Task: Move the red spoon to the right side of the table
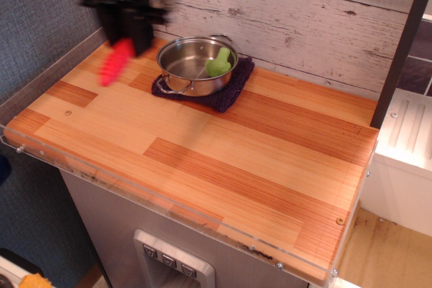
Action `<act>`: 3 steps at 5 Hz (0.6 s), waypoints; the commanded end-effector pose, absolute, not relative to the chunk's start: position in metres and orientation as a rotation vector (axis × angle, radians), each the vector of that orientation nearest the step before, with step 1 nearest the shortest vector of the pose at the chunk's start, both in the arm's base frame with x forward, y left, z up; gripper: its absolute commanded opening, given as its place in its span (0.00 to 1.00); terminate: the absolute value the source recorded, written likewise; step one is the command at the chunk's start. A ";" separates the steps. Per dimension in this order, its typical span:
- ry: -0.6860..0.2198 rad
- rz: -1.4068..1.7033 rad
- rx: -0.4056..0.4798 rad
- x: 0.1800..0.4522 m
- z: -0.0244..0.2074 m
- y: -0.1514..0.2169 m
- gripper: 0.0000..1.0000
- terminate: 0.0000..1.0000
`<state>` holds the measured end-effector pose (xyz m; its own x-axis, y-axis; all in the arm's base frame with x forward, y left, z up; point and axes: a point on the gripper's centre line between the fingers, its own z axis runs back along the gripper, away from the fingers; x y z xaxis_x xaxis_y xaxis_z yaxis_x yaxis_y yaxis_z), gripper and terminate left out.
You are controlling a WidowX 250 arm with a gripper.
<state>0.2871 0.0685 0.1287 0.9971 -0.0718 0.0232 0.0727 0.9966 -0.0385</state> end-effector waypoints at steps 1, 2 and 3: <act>-0.020 -0.109 -0.085 0.315 0.102 -0.022 0.00 0.00; -0.033 -0.111 -0.037 0.325 0.086 -0.056 0.00 0.00; -0.041 -0.120 -0.011 0.330 0.071 -0.075 0.00 0.00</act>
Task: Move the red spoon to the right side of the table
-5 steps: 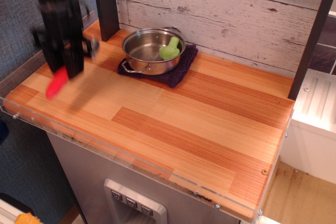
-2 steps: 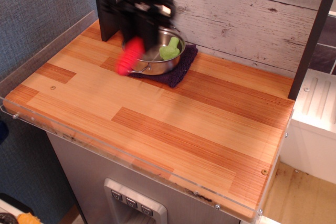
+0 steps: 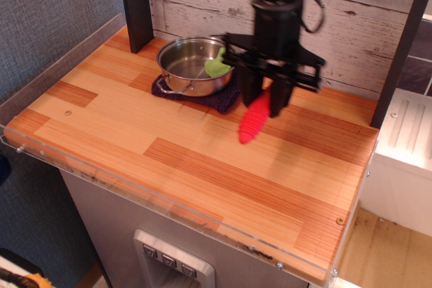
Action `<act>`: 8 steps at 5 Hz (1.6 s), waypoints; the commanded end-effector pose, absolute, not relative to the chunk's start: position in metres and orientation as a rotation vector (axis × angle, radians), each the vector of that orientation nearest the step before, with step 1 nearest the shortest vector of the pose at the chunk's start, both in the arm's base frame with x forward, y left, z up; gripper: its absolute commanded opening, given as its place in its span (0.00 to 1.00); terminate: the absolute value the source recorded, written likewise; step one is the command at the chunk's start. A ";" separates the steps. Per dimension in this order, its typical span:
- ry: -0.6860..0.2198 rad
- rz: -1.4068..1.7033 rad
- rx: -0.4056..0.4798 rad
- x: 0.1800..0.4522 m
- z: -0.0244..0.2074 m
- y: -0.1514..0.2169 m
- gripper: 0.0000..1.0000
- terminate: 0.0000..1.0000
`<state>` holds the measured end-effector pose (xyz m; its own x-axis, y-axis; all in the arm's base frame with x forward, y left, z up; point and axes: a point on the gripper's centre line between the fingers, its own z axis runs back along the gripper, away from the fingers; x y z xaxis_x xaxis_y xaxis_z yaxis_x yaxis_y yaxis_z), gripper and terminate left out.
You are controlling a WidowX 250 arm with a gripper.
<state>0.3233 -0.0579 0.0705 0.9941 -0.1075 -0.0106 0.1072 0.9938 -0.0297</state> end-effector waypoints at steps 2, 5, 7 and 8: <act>-0.050 -0.121 0.002 0.335 0.044 -0.081 0.00 0.00; -0.060 -0.107 0.028 0.329 0.023 -0.084 1.00 0.00; -0.172 -0.152 0.027 0.323 0.088 -0.060 1.00 0.00; -0.209 -0.140 0.119 0.308 0.124 -0.026 1.00 0.00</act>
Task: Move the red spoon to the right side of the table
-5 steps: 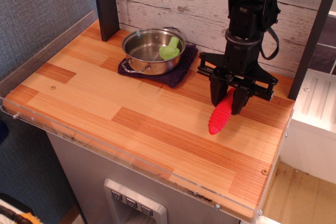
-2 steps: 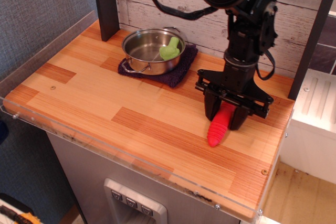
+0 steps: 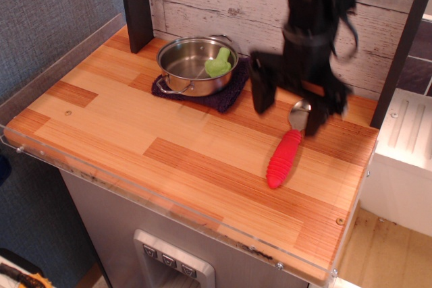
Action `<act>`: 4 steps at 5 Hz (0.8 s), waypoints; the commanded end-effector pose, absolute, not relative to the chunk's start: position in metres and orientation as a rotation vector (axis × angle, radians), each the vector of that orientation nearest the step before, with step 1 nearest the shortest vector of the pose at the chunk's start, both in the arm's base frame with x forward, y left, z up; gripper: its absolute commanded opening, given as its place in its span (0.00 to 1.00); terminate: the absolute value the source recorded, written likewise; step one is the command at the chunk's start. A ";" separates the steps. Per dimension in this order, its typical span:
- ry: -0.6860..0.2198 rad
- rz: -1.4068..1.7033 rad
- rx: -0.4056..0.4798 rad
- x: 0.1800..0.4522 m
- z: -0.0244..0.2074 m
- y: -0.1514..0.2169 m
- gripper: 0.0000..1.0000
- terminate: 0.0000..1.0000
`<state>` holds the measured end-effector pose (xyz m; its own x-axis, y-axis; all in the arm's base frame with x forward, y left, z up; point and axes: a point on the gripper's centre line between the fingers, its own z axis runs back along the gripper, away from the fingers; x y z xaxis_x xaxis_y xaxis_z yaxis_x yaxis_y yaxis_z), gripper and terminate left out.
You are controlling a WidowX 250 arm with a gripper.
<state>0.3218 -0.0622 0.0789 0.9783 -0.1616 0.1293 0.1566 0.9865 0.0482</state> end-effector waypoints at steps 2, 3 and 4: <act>-0.135 -0.073 0.078 0.285 0.130 0.018 1.00 0.00; -0.097 -0.058 0.005 0.280 0.120 0.023 1.00 0.00; -0.050 -0.098 0.063 0.279 0.121 0.026 1.00 0.00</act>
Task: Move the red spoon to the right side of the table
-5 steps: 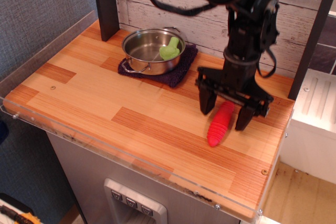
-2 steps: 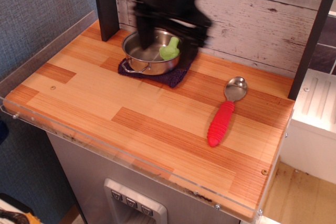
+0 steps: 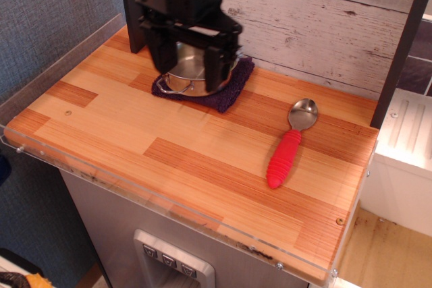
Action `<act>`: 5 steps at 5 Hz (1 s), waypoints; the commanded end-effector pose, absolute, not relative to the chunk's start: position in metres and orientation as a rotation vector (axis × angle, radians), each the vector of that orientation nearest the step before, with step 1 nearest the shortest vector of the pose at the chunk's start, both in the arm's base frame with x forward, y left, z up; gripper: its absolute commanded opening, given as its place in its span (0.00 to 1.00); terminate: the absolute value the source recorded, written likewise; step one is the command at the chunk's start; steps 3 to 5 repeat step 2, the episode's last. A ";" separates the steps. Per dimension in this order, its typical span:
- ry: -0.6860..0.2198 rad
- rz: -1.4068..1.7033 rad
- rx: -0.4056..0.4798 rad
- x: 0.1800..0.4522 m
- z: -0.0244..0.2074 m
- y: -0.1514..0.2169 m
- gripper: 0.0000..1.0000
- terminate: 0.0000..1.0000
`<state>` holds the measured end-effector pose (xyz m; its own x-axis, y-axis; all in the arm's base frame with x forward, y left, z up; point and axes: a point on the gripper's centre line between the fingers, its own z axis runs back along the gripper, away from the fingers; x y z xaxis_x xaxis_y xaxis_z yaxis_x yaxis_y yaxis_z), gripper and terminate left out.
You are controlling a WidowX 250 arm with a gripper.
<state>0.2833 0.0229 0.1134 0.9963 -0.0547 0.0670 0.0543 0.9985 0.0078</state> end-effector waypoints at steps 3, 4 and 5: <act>-0.050 -0.098 0.063 0.279 0.121 0.026 1.00 1.00; -0.050 -0.098 0.063 0.279 0.121 0.026 1.00 1.00; -0.050 -0.098 0.063 0.279 0.121 0.026 1.00 1.00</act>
